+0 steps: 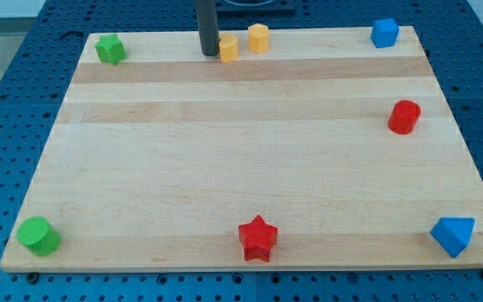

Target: Point your arm at the yellow hexagon

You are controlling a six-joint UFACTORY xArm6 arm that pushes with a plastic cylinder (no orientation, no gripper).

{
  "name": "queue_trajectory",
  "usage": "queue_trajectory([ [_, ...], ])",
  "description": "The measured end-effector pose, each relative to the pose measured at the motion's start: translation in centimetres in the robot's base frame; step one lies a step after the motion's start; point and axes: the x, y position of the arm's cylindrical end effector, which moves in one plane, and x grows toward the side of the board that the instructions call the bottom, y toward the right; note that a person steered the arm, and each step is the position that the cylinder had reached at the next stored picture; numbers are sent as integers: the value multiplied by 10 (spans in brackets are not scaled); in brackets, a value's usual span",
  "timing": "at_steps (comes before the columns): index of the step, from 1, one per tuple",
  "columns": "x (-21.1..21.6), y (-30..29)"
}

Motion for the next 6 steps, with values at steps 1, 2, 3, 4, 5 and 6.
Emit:
queue_trajectory([
  [1, -6, 0],
  [2, -16, 1],
  [3, -16, 2],
  [4, -9, -12],
  [5, -8, -18],
  [6, 18, -6],
])
